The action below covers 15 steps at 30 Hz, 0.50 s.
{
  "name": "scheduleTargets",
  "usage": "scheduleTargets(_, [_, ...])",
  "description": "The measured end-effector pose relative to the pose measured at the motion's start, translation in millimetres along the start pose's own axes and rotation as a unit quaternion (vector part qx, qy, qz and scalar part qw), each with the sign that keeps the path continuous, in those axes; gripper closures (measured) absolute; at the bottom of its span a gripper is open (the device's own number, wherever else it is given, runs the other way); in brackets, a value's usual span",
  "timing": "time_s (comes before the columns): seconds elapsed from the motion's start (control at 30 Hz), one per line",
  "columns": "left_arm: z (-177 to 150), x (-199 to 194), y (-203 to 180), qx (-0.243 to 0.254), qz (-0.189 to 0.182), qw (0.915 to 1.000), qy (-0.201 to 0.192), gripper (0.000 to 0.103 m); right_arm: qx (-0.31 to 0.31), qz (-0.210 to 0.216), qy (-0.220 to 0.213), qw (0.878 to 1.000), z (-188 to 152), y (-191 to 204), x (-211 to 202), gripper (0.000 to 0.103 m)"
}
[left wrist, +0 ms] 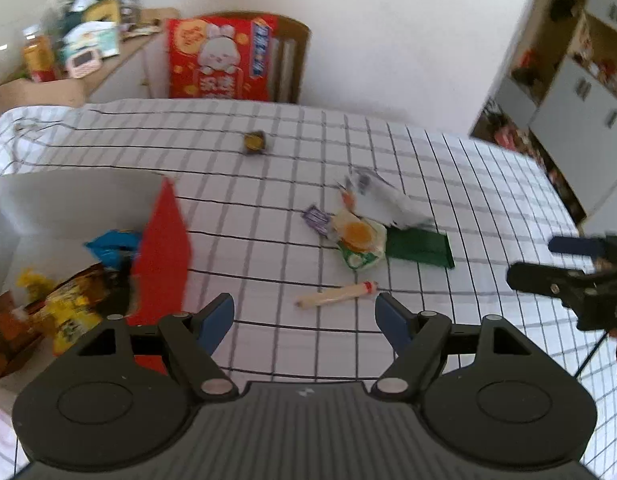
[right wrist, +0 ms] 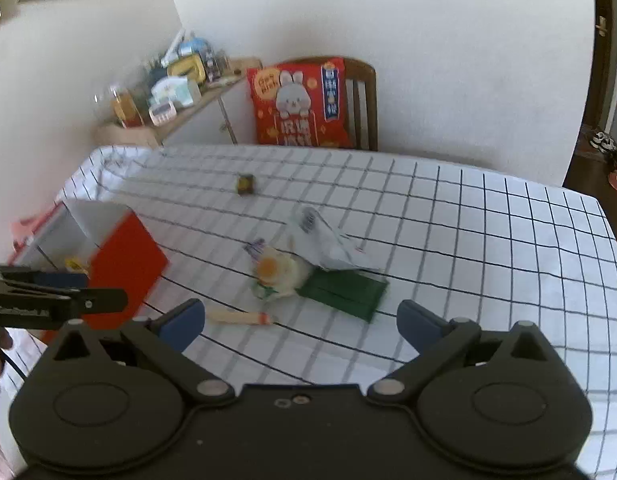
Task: Organize snacks
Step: 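Move both tools out of the box toward the remaining snacks, then grasp the green bar with the right tool while the left tool grasps the cream stick snack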
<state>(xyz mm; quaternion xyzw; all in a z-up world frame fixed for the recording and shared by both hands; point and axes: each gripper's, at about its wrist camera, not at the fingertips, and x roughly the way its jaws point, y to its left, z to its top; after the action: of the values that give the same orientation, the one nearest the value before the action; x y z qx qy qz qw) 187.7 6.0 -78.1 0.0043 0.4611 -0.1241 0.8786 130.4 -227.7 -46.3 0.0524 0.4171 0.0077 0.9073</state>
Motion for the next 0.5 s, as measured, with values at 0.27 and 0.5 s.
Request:
scheduleTargets(0.27, [11, 49, -25, 0.069, 0.009, 0.9969, 0.037, 0.026, -0.070, 0.010, 0.039, 0.997, 7, -25, 44, 0.002])
scheduleTargets(0.5, [19, 83, -27, 0.078, 0.002, 0.9945, 0.071, 0.026, -0.106, 0.029, 0.060, 0.992, 14, -39, 85, 0.003])
